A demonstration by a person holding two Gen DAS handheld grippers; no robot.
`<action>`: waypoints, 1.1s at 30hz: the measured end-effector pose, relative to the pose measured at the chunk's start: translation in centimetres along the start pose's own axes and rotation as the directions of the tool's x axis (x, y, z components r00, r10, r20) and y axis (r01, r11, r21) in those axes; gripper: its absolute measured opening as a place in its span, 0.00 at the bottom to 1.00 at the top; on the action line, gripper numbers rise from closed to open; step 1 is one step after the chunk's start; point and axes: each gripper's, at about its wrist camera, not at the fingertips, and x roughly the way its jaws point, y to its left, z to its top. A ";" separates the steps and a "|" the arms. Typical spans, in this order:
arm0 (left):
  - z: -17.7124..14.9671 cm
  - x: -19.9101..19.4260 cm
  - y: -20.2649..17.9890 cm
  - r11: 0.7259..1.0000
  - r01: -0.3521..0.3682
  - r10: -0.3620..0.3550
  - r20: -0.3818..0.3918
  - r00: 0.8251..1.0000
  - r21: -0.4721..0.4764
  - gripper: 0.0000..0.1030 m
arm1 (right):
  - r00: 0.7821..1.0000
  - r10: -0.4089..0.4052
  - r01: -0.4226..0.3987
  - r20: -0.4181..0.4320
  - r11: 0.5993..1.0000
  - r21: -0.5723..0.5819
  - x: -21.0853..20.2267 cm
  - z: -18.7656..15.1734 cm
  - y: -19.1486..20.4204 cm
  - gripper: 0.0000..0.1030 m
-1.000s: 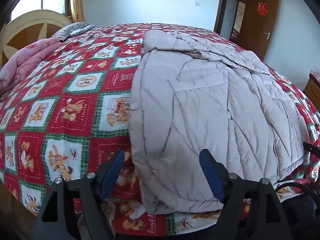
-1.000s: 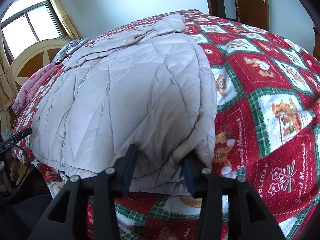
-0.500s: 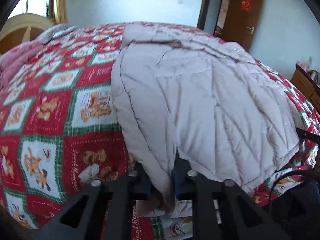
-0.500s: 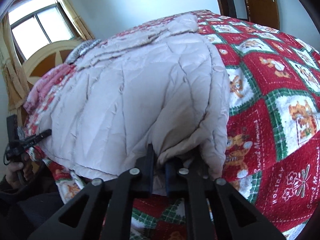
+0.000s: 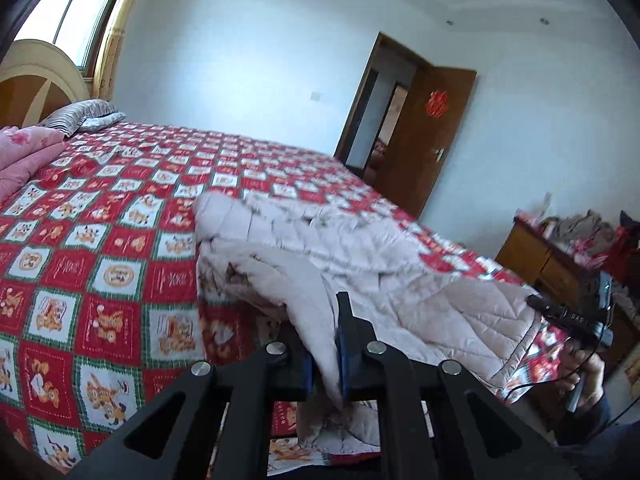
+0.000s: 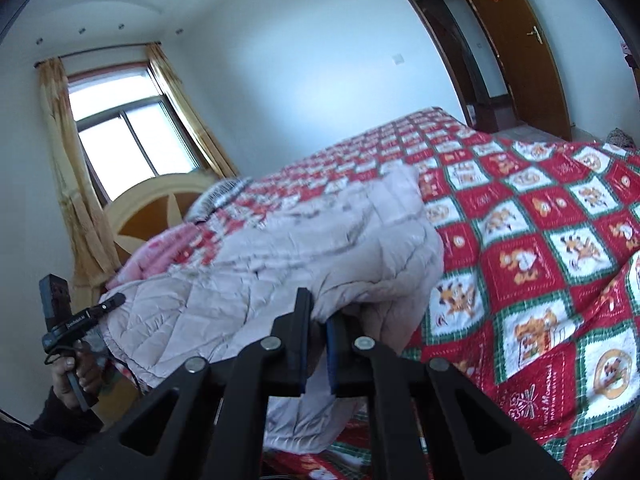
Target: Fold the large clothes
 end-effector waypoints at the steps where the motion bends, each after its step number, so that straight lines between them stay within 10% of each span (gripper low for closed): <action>1: 0.4 -0.3 0.2 1.000 0.007 -0.007 0.012 1.000 -0.009 0.08 | 1.000 0.006 -0.006 0.009 1.000 -0.006 -0.2 0.4 0.3 0.10; 22: 9.8 10.5 7.6 0.992 0.008 -0.004 0.029 1.000 -0.126 0.08 | 0.995 -0.073 0.076 0.070 0.996 -0.042 10.1 13.8 1.1 0.09; 33: 12.6 22.1 11.2 0.977 -0.142 0.131 -0.077 0.988 -0.159 0.17 | 0.974 -0.220 0.220 0.048 0.976 0.006 21.3 16.8 -3.1 0.09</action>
